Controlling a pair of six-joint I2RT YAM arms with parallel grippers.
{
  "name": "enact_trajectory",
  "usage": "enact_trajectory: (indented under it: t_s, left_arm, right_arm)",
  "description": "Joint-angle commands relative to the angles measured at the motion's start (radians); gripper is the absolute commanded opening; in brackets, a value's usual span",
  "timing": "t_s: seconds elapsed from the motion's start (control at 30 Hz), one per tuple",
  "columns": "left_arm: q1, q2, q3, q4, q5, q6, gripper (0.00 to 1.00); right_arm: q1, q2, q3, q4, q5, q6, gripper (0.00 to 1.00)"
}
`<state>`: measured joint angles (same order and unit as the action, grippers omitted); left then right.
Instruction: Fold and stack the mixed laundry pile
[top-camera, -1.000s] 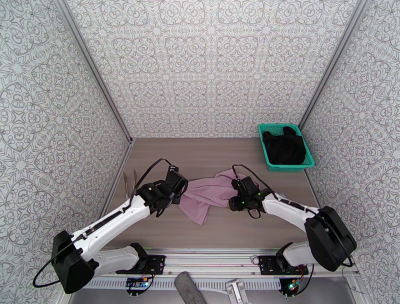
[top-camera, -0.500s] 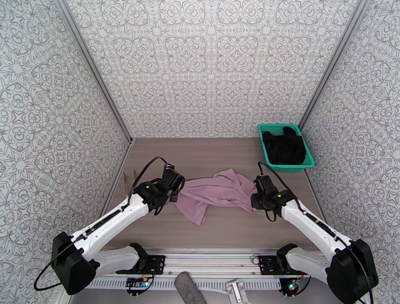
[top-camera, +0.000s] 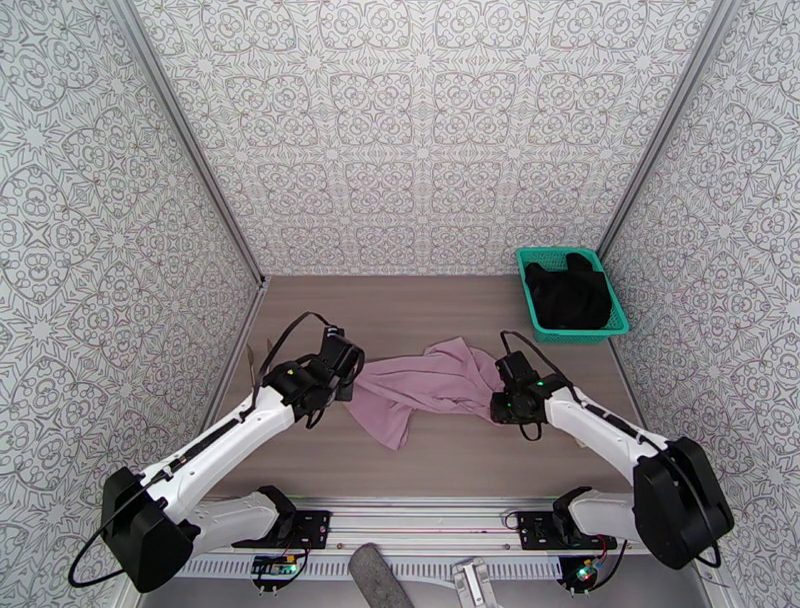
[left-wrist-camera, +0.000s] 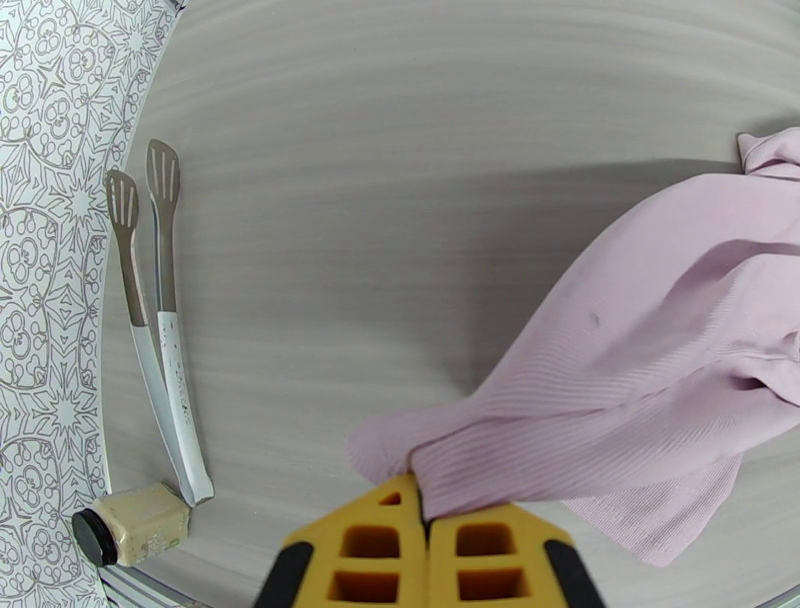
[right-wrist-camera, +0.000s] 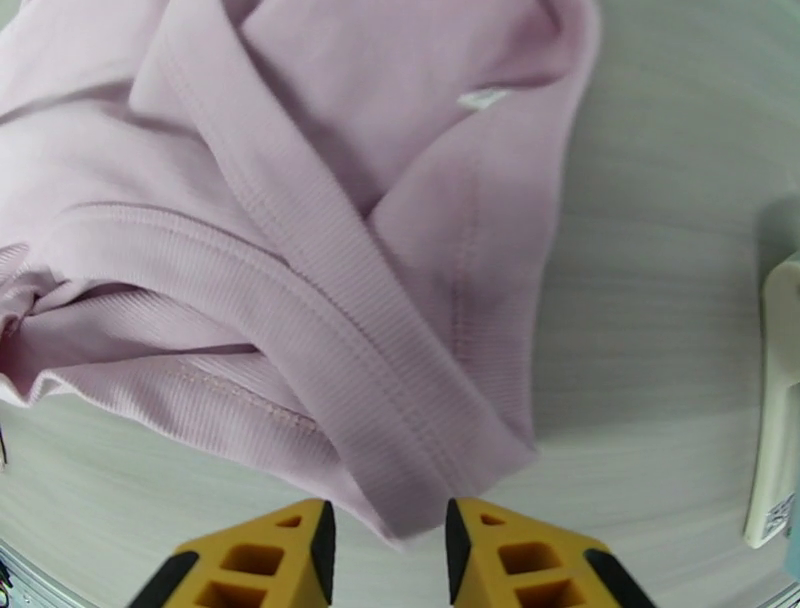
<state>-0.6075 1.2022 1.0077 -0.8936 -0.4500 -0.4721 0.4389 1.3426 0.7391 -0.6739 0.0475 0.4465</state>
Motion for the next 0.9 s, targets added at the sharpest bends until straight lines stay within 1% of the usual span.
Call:
enact_trajectory:
  t_s: [0.0, 0.1, 0.17, 0.23, 0.33, 0.43, 0.63, 0.87]
  left_arm:
    - [0.017, -0.007, 0.003, 0.017, 0.011, 0.013, 0.0]
    - [0.022, -0.007, 0.009, 0.021, 0.015, 0.019, 0.0]
    - [0.025, -0.007, 0.013, 0.022, 0.016, 0.022, 0.0]
    - [0.027, -0.006, 0.017, 0.021, 0.017, 0.026, 0.0]
    - [0.033, -0.005, 0.019, 0.019, 0.016, 0.03, 0.0]
    - [0.041, -0.01, 0.025, 0.017, 0.016, 0.036, 0.0]
    - [0.074, -0.015, 0.061, 0.012, 0.011, 0.056, 0.0]
    - [0.124, -0.012, 0.102, 0.018, 0.012, 0.081, 0.0]
  right_arm:
    - [0.012, 0.048, -0.013, 0.008, 0.005, 0.033, 0.37]
    - [0.015, 0.093, -0.01, -0.001, 0.059, 0.058, 0.37]
    - [0.014, 0.111, -0.003, -0.014, 0.119, 0.081, 0.34]
    - [0.015, 0.111, 0.005, -0.03, 0.185, 0.115, 0.27]
    - [0.016, 0.077, 0.01, -0.034, 0.258, 0.157, 0.11]
    - [0.016, 0.043, 0.036, -0.059, 0.329, 0.169, 0.0]
    - [0.005, -0.057, 0.113, -0.107, 0.412, 0.143, 0.0]
    - [-0.035, -0.133, 0.158, -0.162, 0.408, 0.112, 0.0]
